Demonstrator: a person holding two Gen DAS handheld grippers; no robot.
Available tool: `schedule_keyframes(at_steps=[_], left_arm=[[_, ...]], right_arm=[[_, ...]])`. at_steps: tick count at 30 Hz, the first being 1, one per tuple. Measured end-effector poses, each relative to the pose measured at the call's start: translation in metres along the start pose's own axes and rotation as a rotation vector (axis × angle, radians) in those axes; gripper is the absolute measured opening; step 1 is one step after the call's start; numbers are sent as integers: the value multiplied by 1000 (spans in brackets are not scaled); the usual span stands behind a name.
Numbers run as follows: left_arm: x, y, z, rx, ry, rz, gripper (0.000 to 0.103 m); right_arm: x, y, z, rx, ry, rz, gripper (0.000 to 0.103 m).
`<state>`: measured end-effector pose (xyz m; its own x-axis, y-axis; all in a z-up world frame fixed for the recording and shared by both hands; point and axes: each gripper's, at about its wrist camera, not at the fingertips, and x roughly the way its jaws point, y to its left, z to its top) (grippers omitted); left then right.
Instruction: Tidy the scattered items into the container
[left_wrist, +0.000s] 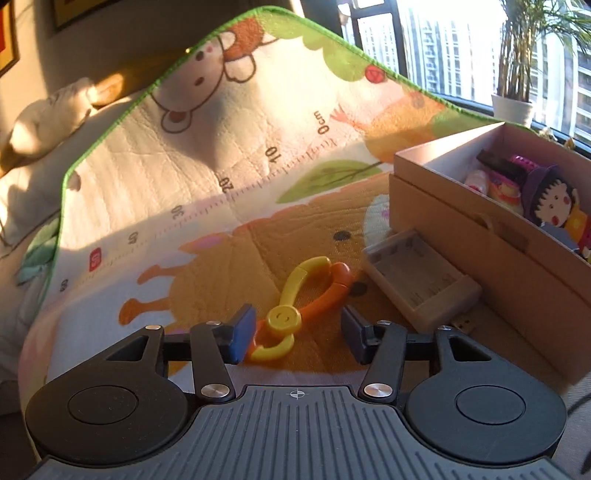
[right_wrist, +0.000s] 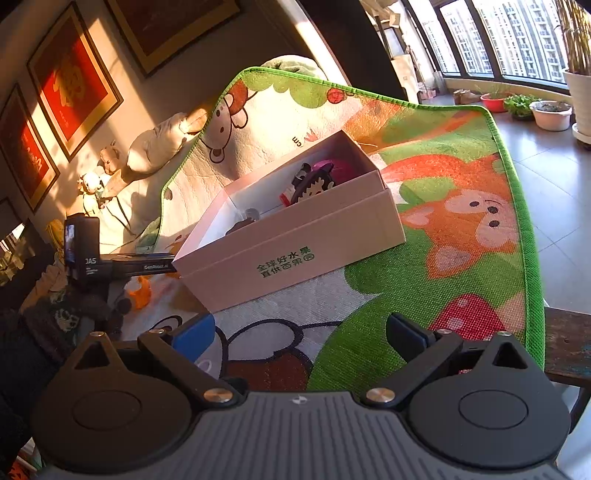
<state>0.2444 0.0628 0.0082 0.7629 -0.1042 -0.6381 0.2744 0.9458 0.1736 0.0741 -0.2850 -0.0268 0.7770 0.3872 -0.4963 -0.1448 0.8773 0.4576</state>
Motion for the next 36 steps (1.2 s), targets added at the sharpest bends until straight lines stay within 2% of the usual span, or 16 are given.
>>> schedule_keyframes(at_steps=[2,3,5,6,13,17,19,21,23,24,25,26,28,30,35,36], left_arm=[[5,7,4,-29,9,-23,58],[6,9,4,-46,14,-34,53],[4,9,3,-65,18,-58,30],[0,6,2,-60,18,-63,26],[-52,-30,-27,-13,19,-145,26],[-104,-50,-57,4,43,-261,25],[-124,-57,-73,19,71,-281,25],[-137,-60,-88,28,96,-282,29],[-145,-56,-96,34,94,-242,33],[-146,-53,-98,41,92,-188,38],[-145,-50,-99,51,88,-113,55],[-144,-47,-99,58,80,-44,66],[-141,-38,-99,43,77,47,64],[-143,-28,-100,6,73,53,66],[-158,-22,-107,-98,49,-38,96],[-159,-24,-109,-120,42,-50,96]], right_arm=[[0,-2,0,12,1,0,100],[1,-3,0,18,3,2,100],[1,-4,0,29,5,-1,100],[1,-4,0,33,5,-3,100],[1,-4,-1,34,-2,-14,101],[-1,-2,-1,25,-12,-20,101],[-1,-2,-1,22,-14,-21,101],[0,-2,-1,20,-13,-20,101],[-1,-1,-2,16,-14,-24,101],[-1,-1,-2,13,-16,-27,102],[-1,0,-2,9,-18,-32,102],[-2,1,-3,5,-21,-38,103],[-3,3,-4,-9,-26,-52,103],[-5,7,-5,-28,-34,-66,103],[-5,10,-6,-50,-38,-81,103],[-6,11,-5,-51,-41,-85,103]])
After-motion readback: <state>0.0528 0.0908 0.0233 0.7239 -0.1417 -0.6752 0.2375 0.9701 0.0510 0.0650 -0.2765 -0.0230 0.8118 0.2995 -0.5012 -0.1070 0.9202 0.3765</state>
